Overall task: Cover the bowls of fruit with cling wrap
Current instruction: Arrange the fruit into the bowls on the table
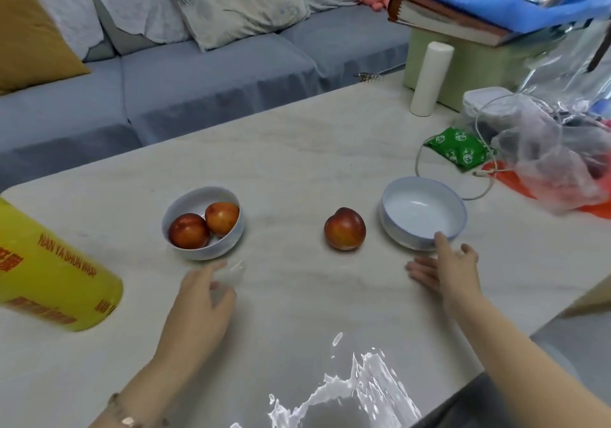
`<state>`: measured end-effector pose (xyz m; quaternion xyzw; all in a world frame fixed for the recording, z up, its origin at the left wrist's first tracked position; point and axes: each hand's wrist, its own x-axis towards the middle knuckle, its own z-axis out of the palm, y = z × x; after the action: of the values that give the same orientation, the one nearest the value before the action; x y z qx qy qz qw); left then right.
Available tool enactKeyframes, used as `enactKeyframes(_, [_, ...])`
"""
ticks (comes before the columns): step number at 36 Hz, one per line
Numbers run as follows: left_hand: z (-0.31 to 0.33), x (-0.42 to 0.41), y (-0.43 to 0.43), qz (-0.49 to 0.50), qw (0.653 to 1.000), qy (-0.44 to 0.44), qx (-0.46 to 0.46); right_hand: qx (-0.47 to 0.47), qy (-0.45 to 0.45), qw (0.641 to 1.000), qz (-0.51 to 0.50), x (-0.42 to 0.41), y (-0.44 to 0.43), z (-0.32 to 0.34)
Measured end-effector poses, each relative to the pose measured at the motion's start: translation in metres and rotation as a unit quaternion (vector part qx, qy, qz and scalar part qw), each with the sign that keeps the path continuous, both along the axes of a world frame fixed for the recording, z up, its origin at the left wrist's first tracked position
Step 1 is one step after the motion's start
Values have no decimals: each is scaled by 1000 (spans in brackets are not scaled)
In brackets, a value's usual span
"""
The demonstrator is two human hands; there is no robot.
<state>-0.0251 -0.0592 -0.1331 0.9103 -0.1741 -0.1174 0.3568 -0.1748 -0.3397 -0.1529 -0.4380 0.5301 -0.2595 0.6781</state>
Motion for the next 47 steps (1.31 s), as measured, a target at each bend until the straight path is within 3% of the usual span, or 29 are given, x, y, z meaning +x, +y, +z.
enactKeyframes(8, [11,-19,6,-113,992,23,46,-58,-19,998,-18,0,0,9])
enactKeyframes(12, [20,-27,0,-128,989,75,-11,-149,10,988,46,-13,18,26])
enactKeyframes(15, [30,-36,-11,-100,971,172,-132,-163,-25,979,124,-14,38,51])
enactKeyframes(19, [47,-43,-18,-44,917,316,-240,-141,-41,949,277,-4,72,75])
enactKeyframes(26, [30,-44,26,60,918,301,-251,-106,-7,864,492,19,117,61])
enactKeyframes(29, [19,-44,43,103,909,308,-259,-237,81,810,530,30,106,52])
enactKeyframes(31, [15,-42,50,119,909,298,-266,-392,165,768,478,42,87,43])
enactKeyframes(33, [12,-40,55,131,909,288,-270,-480,222,740,416,56,70,36])
enactKeyframes(37, [8,-37,61,155,903,295,-271,-418,313,757,393,81,53,20])
enactKeyframes(41, [0,-35,63,177,896,304,-272,-412,282,788,360,89,45,0])
enactKeyframes(47, [-7,-35,64,189,891,312,-268,-435,220,795,361,84,50,8])
